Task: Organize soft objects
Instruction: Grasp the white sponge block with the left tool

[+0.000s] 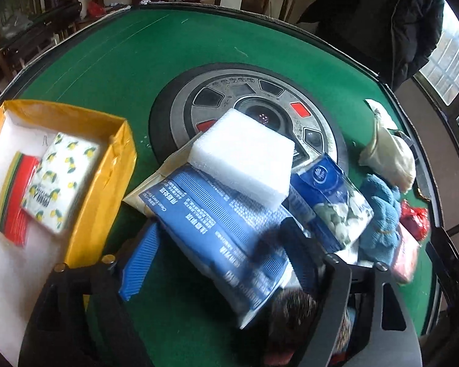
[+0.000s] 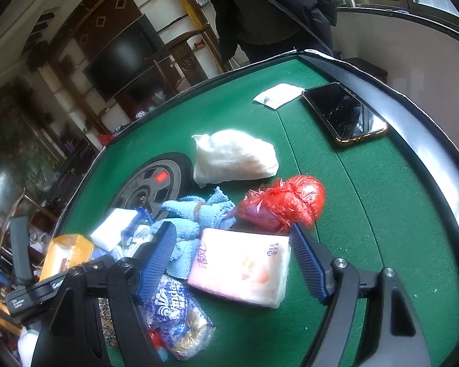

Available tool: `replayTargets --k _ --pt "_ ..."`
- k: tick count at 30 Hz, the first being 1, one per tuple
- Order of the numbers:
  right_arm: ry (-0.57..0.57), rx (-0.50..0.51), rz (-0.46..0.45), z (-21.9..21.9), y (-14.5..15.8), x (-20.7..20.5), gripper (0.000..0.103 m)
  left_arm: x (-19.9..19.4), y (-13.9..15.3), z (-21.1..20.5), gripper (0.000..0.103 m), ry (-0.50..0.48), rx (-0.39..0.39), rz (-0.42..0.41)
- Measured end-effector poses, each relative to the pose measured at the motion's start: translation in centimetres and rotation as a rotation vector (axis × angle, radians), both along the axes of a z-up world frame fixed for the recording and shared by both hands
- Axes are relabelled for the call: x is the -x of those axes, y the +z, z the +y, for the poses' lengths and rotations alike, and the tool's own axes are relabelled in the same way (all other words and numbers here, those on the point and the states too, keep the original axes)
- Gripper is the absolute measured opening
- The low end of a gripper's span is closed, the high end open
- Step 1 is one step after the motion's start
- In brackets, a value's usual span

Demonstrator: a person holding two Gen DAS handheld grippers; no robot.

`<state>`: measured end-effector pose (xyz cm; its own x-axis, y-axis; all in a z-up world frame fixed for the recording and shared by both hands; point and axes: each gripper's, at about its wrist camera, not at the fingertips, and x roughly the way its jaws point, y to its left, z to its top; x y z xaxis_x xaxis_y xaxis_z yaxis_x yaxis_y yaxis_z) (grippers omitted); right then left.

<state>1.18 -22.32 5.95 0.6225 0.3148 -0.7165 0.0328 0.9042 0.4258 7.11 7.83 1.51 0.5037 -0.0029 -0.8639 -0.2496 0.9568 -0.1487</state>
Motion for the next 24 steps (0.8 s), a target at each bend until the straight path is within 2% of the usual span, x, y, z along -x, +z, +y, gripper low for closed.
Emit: replayTargets --k 3,5,6,7,9,10,11,13,16,18,20,21,24 --pt "0.001 0.014 0.003 0.2 -0.1 0.0 0.072 -0.6 -0.1 -0.8 0.083 -0.064 -0.084 -0.041" --pt "0.002 0.02 0.005 0.3 -0.1 0.0 0.072 -0.4 0.1 -1.1 0.067 -0.111 -0.111 -0.058" --pt "0.0 0.023 0.007 0.3 -0.1 0.0 0.072 -0.1 0.4 -1.1 0.063 -0.132 -0.127 -0.063" --pt "-0.001 0.024 0.009 0.3 -0.1 0.0 0.072 0.2 0.5 -1.0 0.054 -0.15 -0.127 -0.065" --pt "-0.003 0.027 0.013 0.3 -0.2 0.0 0.072 1.2 0.8 -0.1 0.045 -0.183 -0.112 -0.064" --pt "-0.004 0.028 0.016 0.3 -0.2 0.0 0.072 1.6 1.0 0.2 0.036 -0.193 -0.11 -0.065" --pt "-0.005 0.028 0.018 0.3 -0.2 0.0 0.072 2.2 1.2 0.6 0.022 -0.204 -0.115 -0.065" --pt "-0.004 0.03 0.023 0.3 -0.3 0.0 0.072 3.1 1.4 1.0 0.015 -0.229 -0.127 -0.06" --pt "0.0 0.03 0.032 0.4 -0.5 -0.1 0.072 4.9 1.3 0.9 0.014 -0.269 -0.126 -0.046" --pt "0.001 0.035 0.034 0.4 -0.5 0.0 0.072 6.0 1.7 1.2 0.013 -0.286 -0.033 -0.065" --pt "0.002 0.034 0.035 0.5 -0.5 0.0 0.072 6.4 2.4 2.3 0.014 -0.245 0.061 -0.097" --pt "0.004 0.033 0.036 0.5 -0.5 0.0 0.072 6.3 2.8 2.6 0.014 -0.222 0.084 -0.111" --pt "0.007 0.028 0.038 0.5 -0.5 0.0 0.072 5.3 4.0 2.8 0.029 -0.193 0.11 -0.141"
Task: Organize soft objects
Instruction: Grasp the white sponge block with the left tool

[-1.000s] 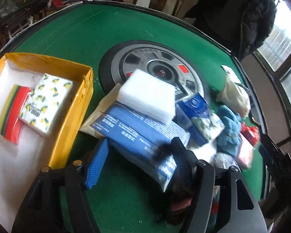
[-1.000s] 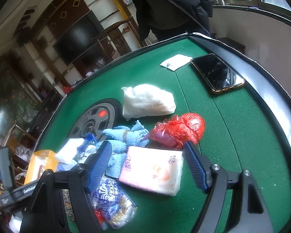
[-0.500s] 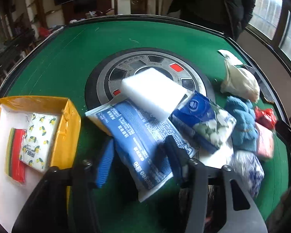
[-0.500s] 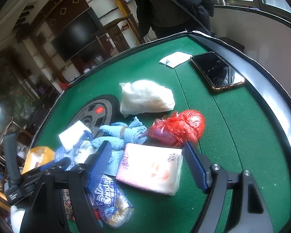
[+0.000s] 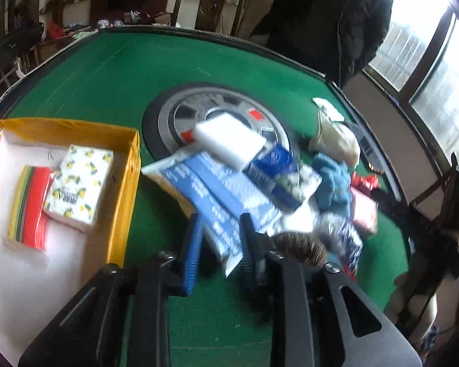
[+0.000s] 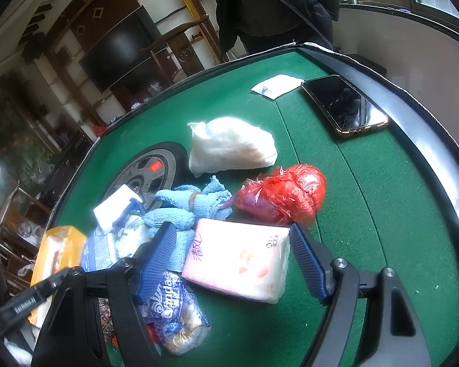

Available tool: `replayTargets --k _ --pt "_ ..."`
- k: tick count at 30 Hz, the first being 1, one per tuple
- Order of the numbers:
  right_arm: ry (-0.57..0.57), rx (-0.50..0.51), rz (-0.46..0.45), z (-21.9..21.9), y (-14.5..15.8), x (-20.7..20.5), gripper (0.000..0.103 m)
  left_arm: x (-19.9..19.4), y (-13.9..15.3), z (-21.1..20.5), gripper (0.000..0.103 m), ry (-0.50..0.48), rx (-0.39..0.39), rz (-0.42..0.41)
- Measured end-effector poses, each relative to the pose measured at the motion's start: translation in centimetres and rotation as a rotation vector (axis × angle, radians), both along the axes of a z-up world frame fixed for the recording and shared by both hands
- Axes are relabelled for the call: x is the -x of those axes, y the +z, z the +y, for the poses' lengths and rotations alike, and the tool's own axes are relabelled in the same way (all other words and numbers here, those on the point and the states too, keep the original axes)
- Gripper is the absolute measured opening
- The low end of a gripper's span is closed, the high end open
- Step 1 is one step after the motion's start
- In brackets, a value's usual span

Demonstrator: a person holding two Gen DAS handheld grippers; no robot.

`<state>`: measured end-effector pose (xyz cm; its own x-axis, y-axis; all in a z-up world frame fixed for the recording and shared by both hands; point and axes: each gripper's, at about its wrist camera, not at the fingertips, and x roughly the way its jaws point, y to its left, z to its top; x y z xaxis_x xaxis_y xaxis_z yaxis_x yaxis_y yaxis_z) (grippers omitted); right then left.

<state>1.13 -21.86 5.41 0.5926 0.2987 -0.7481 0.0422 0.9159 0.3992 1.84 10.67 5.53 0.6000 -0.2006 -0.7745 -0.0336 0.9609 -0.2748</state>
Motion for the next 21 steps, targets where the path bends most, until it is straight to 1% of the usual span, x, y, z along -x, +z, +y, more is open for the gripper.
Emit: replayTargets --k 1,2,4,6,7,10,12,14,15,16,17,18,19,20,21 --pt "-0.002 0.0 0.0 0.0 0.0 0.0 0.072 -0.5 0.4 -0.1 0.037 0.0 0.001 -0.004" --pt "-0.002 -0.002 -0.001 0.0 0.0 0.0 0.072 -1.3 0.8 -0.4 0.05 -0.005 -0.001 -0.01" --pt "0.0 -0.01 0.0 0.0 0.1 0.0 0.072 -3.2 1.3 -0.9 0.067 -0.024 -0.007 -0.024" --pt "0.002 -0.011 0.001 0.1 0.1 0.0 0.072 -5.5 1.4 -1.2 0.068 -0.022 -0.042 -0.049" --pt "0.003 -0.011 0.001 0.1 0.1 0.0 0.072 -6.6 1.3 -1.3 0.068 -0.017 -0.058 -0.048" --pt "0.002 -0.01 0.002 0.1 0.1 0.0 0.072 -10.1 0.2 -1.2 0.075 0.01 -0.091 -0.017" --pt "0.005 -0.009 0.005 0.2 0.0 -0.2 0.072 -12.1 -1.2 -1.1 0.075 0.045 -0.13 0.039" --pt "0.007 -0.01 0.007 0.2 0.0 -0.2 0.072 -13.5 -3.1 -1.0 0.077 0.051 -0.125 0.121" --pt "0.008 -0.008 0.009 0.3 0.0 -0.3 0.072 -13.7 -3.2 -1.6 0.078 0.048 -0.16 0.12" --pt "0.01 -0.005 0.011 0.3 -0.1 -0.4 0.072 -13.7 -3.1 -2.2 0.077 0.013 -0.154 0.113" --pt "0.012 -0.002 0.014 0.4 -0.1 -0.4 0.072 -13.6 -3.2 -2.9 0.077 -0.036 -0.129 0.128" --pt "0.012 0.0 0.017 0.4 -0.2 -0.5 0.072 -13.4 -3.1 -3.8 0.076 -0.068 -0.139 0.137" --pt "0.012 0.001 0.019 0.4 -0.2 -0.5 0.072 -13.0 -2.9 -4.6 0.062 -0.087 -0.162 0.116" --pt "0.013 0.001 0.021 0.4 -0.3 -0.5 0.072 -12.7 -2.7 -5.4 0.054 -0.121 -0.182 0.098" --pt "0.01 0.008 0.024 0.5 -0.3 -0.6 0.073 -12.2 -2.4 -6.3 0.049 -0.16 -0.202 0.075"
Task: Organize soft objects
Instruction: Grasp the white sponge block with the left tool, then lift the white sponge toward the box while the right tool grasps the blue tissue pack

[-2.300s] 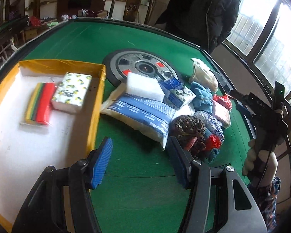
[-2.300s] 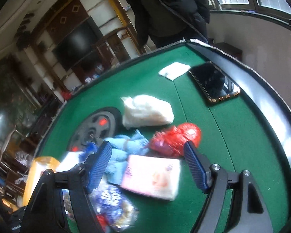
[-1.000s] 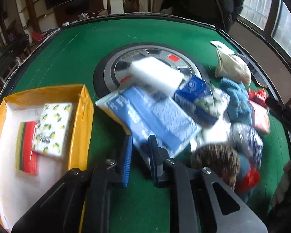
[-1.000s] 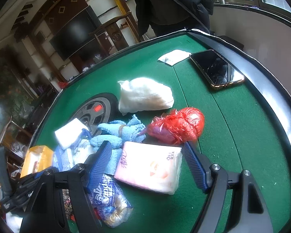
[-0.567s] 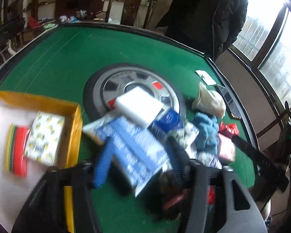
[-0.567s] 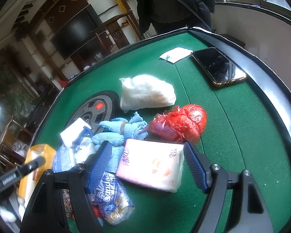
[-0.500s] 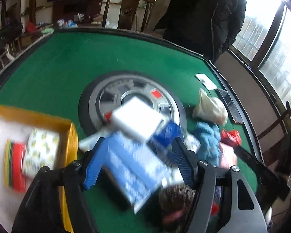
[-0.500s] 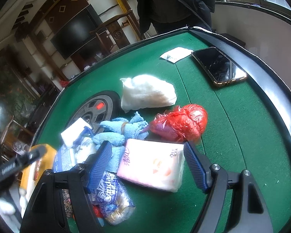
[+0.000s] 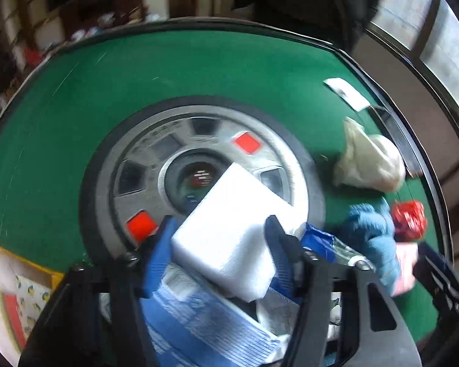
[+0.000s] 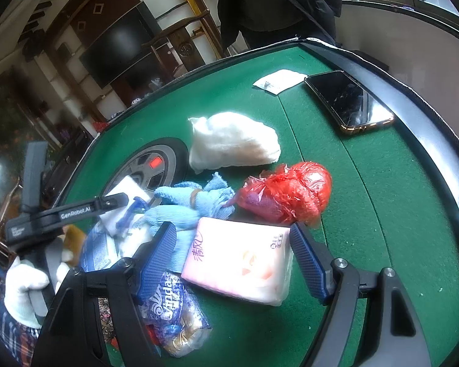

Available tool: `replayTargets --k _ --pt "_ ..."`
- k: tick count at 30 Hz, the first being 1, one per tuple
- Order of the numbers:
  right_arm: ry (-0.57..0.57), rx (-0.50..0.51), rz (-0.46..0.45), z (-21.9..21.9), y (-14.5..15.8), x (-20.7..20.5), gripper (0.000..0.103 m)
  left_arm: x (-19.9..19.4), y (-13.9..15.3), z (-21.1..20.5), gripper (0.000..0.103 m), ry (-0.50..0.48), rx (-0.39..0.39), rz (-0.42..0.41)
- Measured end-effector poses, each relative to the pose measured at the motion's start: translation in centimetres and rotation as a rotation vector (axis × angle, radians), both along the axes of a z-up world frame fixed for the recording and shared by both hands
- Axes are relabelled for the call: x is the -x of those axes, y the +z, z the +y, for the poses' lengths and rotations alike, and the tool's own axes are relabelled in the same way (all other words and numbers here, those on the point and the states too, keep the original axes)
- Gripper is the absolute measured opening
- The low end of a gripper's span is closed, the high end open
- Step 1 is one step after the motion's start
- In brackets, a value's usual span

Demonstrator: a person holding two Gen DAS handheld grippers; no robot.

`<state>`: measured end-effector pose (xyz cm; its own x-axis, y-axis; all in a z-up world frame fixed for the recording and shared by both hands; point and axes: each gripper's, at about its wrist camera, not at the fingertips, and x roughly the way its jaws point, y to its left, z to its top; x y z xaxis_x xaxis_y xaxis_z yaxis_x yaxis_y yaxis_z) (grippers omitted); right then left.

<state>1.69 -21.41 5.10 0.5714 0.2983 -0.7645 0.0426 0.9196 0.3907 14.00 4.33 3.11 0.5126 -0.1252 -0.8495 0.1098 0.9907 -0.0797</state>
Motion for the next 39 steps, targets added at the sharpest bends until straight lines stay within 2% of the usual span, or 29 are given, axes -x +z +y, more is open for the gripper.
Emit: replayTargets --k 2,4,7,10,11,13,15,22,28,39 --pt "-0.003 0.003 -0.002 -0.1 0.0 0.1 0.074 1.1 0.6 -1.3 0.036 -0.051 -0.017 -0.036" --pt "-0.004 0.003 -0.001 -0.1 0.0 0.1 0.074 2.1 1.2 -2.5 0.029 -0.099 -0.045 -0.071" --pt "-0.005 0.007 0.01 -0.1 -0.2 0.0 0.074 3.6 1.9 -4.2 0.024 -0.171 -0.086 -0.111" --pt "-0.01 0.002 0.017 -0.3 -0.3 0.0 0.074 4.8 2.5 -5.7 0.014 -0.282 -0.043 -0.109" --pt "-0.012 0.001 0.018 -0.3 -0.4 0.0 0.074 5.3 2.5 -6.4 0.014 -0.315 -0.039 -0.099" --pt "-0.016 -0.002 0.021 -0.4 -0.4 0.0 0.074 6.0 2.5 -7.6 0.014 -0.345 -0.082 -0.114" --pt "-0.022 -0.003 0.021 -0.5 -0.4 0.1 0.074 6.1 2.5 -8.1 0.014 -0.342 -0.104 -0.134" --pt "-0.027 -0.014 0.022 -0.7 -0.4 0.1 0.074 4.5 1.9 -7.7 0.014 -0.272 -0.082 -0.121" --pt "-0.029 -0.009 0.022 -0.7 -0.4 0.0 0.074 4.0 1.7 -6.8 0.012 -0.216 0.004 -0.105" --pt "-0.052 -0.006 0.027 -1.3 -0.5 0.0 0.074 9.2 6.8 -2.8 0.012 -0.167 0.119 -0.232"
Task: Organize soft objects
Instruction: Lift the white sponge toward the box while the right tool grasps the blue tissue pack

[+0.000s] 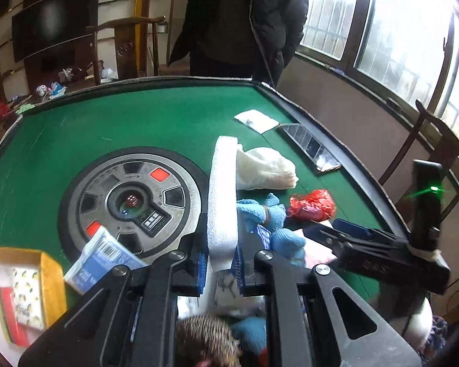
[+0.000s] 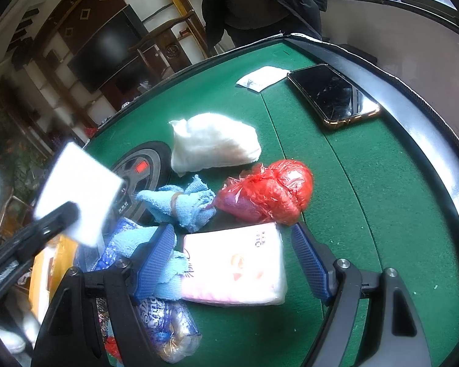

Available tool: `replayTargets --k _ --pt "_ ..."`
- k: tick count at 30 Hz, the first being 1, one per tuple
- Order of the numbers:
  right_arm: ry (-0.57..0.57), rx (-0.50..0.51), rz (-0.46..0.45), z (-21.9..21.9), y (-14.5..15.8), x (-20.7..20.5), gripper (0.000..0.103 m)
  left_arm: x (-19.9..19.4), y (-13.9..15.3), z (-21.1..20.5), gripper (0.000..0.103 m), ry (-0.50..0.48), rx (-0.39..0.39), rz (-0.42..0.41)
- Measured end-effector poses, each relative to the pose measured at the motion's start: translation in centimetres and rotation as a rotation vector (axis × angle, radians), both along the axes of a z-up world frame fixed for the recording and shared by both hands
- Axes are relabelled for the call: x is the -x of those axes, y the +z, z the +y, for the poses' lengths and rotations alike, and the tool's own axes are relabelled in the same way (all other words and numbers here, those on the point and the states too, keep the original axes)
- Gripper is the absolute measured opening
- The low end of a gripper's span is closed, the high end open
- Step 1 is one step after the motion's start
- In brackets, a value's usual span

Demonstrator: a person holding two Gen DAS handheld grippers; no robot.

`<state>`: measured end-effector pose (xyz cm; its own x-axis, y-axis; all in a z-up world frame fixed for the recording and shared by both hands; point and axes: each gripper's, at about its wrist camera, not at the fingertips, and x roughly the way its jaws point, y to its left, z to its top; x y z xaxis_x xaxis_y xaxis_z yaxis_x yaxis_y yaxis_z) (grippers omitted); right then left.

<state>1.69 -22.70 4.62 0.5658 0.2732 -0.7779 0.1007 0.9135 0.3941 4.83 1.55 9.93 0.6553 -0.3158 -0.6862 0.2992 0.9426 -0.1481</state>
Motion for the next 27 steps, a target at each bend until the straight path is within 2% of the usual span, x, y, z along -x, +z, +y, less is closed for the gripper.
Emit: replayTargets --k 8,14,18,20,22,25,27 --pt "-0.015 0.007 -0.008 -0.4 0.1 0.1 0.074 5.2 2.3 3.7 0.012 0.04 0.102 -0.047" --pt "-0.01 0.007 -0.047 -0.4 0.5 0.2 0.074 8.6 2.4 8.4 0.012 0.154 0.205 -0.051" --pt "0.004 0.012 -0.069 -0.1 0.7 0.4 0.074 9.9 1.0 10.7 0.012 0.219 0.23 -0.034" --pt "0.005 0.009 -0.083 -0.1 0.8 0.5 0.074 10.4 0.2 11.4 0.012 0.253 0.21 -0.03" --pt "0.0 0.018 -0.095 -0.1 1.0 0.7 0.074 10.9 -0.4 12.0 0.012 0.262 0.232 -0.015" --pt "-0.01 0.059 -0.122 0.3 1.6 1.2 0.074 11.4 -0.9 12.7 0.012 0.28 0.214 -0.014" --pt "0.004 0.018 -0.132 0.8 2.7 2.0 0.074 11.9 -0.9 13.2 0.012 0.276 0.222 -0.019"
